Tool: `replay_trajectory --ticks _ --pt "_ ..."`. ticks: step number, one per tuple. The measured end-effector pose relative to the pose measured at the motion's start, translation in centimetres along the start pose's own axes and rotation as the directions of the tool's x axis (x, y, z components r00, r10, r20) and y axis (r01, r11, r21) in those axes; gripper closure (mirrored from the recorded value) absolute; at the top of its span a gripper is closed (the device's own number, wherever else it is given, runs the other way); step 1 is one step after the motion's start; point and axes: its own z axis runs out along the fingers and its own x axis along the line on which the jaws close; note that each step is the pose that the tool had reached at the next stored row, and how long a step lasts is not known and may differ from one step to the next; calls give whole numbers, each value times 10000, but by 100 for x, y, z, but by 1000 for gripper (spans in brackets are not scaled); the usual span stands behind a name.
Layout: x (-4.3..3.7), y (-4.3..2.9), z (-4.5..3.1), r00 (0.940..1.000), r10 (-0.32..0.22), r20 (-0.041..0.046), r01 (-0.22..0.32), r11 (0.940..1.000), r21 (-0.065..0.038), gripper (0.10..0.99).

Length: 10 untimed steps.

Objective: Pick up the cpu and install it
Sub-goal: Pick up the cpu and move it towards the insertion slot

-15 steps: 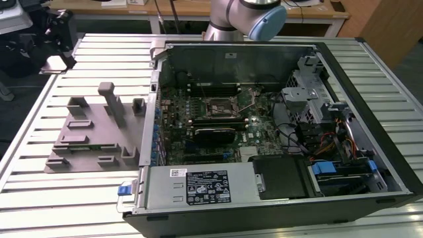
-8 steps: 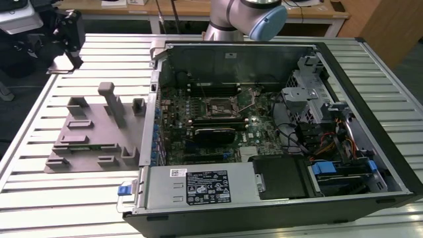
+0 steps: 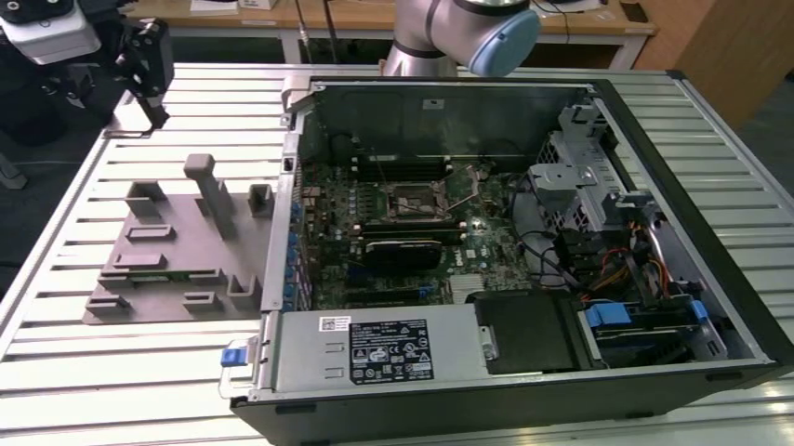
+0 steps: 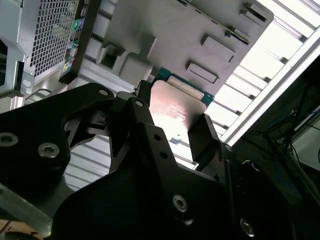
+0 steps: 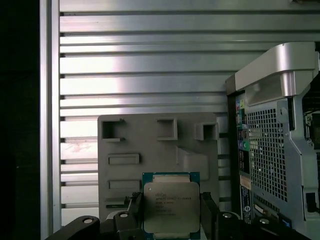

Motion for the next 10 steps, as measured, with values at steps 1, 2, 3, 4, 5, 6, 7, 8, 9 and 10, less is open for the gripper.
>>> replay_trajectory --ticks 1,2,3,4,5,6,7,8,9,10 --pt "-17 1 1 10000 1 0 -1 10000 0 545" --pt "-35 2 1 10000 1 0 -1 10000 0 545" --pt "-52 3 2 10000 1 0 -1 10000 -1 545" --pt "-70 4 3 10000 0 1 0 10000 -1 545" --pt "-87 5 3 10000 0 1 0 10000 -1 545" --pt "-104 5 4 10000 -1 0 1 10000 -1 545" --pt "-121 7 5 10000 0 0 0 10000 -1 545" --pt "-139 8 6 10000 0 1 0 10000 -1 545" --pt "-156 9 6 10000 0 0 0 10000 0 545" --pt "-173 10 6 10000 0 0 0 10000 -1 545"
